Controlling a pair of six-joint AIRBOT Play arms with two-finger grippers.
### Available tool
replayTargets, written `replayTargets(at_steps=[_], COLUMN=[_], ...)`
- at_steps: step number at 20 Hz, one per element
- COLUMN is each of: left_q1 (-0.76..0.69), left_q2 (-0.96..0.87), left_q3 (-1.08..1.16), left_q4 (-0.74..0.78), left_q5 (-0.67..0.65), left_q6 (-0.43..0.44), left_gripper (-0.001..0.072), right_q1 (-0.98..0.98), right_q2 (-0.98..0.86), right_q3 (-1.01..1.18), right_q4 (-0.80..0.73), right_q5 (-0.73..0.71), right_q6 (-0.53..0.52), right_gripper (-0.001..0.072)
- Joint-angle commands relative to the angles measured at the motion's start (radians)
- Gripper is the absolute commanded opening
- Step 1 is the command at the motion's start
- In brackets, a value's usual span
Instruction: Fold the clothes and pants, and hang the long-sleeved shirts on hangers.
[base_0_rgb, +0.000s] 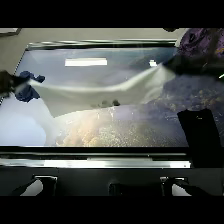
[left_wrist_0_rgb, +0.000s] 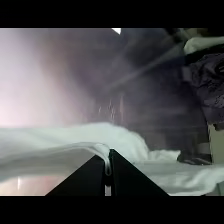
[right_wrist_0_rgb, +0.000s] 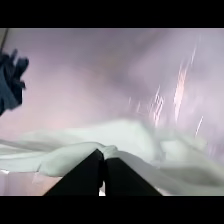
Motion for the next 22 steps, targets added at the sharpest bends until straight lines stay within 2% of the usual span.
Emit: replayTargets(at_steps=[1,3,6,9,11,13,15,17,19,22], left_q1=[-0.004,-0.004,-0.004,-0.004,-0.004,-0.004,-0.004,-0.019,-0.061,-0.137], left_q2=[0.104,0.192,0.336,0.434,0.446,0.409,0.341,0.236,0.098,-0.158], left_q3=[0.364,0.478,0.518,0.518,0.517,0.510,0.468,0.407,0.340,0.290], left_q4=[0.169,0.283,0.397,0.533,0.597,0.602,0.568,0.565,0.568,0.569], left_q5=[-0.024,-0.024,-0.008,0.052,0.090,0.089,0.089,0.077,0.079,0.103], left_q6=[-0.092,-0.167,-0.222,-0.314,-0.346,-0.346,-0.345,-0.340,-0.288,-0.246], left_gripper=[0.0018,0.0018,0.0019,0.0019,0.0019,0.0019,0.0019,0.0019,0.0019,0.0019], right_q1=[0.001,0.001,0.001,0.001,0.001,0.001,0.002,0.048,0.132,0.206], right_q2=[0.127,0.241,0.398,0.451,0.433,0.368,0.264,0.142,-0.006,-0.268], right_q3=[0.406,0.491,0.491,0.491,0.489,0.486,0.458,0.396,0.352,0.349], right_q4=[-0.229,-0.343,-0.478,-0.517,-0.499,-0.464,-0.329,-0.256,-0.338,-0.527], right_q5=[-0.034,-0.074,-0.142,-0.211,-0.249,-0.230,-0.203,-0.196,-0.183,-0.165], right_q6=[0.112,0.162,0.263,0.332,0.384,0.451,0.528,0.497,0.434,0.454], right_gripper=[0.0033,0.0033,0.0033,0.0033,0.0033,0.0033,0.0033,0.0033,0.0033,0.0033])
